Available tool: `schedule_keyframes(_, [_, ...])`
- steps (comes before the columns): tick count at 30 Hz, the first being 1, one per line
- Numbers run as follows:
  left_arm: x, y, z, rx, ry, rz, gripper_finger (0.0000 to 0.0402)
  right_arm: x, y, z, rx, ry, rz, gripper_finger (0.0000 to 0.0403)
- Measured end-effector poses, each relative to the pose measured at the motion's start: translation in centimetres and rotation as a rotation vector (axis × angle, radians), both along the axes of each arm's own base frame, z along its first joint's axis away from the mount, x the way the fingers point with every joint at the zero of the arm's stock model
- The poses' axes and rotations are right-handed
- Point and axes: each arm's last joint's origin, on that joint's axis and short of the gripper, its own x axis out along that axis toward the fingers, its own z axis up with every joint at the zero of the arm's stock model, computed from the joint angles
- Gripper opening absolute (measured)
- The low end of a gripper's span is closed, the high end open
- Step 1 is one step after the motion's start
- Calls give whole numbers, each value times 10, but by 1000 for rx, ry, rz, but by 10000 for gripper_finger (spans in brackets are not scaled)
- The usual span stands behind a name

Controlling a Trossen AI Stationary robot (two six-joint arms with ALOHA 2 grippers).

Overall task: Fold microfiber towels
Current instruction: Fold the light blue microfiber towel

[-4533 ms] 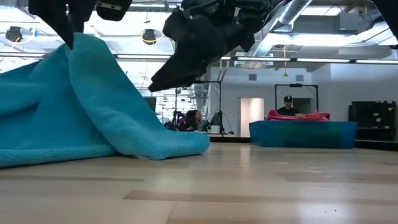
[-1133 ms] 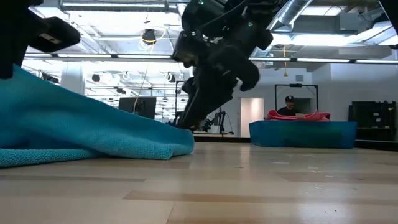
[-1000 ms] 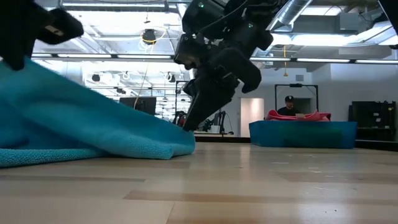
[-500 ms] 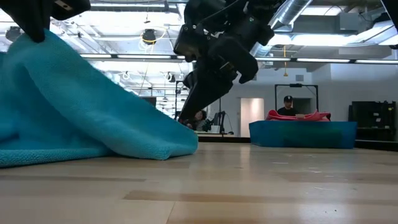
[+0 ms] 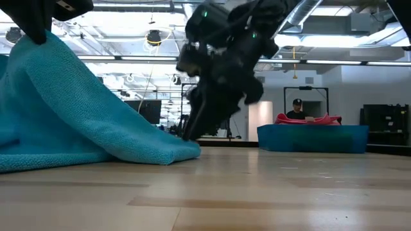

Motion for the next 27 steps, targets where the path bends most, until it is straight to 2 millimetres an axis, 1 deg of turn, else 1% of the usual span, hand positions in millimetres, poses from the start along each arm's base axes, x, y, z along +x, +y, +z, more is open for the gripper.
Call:
schedule_keyframes(3, [0, 0, 0, 0, 0, 0, 3, 2, -1, -14, -9, 28, 6, 242])
schedule_keyframes(5, [0, 0, 0, 0, 0, 0, 3, 2, -3, -22, -9, 52, 0, 243])
schedule_keyframes(7, [0, 0, 0, -1, 0, 0, 3, 2, -4, -25, 0, 68, -16, 238])
schedule_keyframes(12, [0, 0, 0, 5, 1, -13, 3, 0, -12, -22, 7, 87, -47, 224])
schedule_keyframes(18, [0, 0, 0, 25, -8, -27, 3, 0, -24, -10, 30, 59, -103, 227])
schedule_keyframes(22, [0, 0, 0, 27, -9, -27, 3, -1, -31, -11, 31, 65, -120, 230])
schedule_keyframes(24, [0, 0, 0, 27, -9, -27, 3, 1, -33, -9, 29, 41, -120, 230])
schedule_keyframes(27, [0, 0, 0, 29, -10, -26, 3, 4, -34, -12, 16, 20, -100, 230])
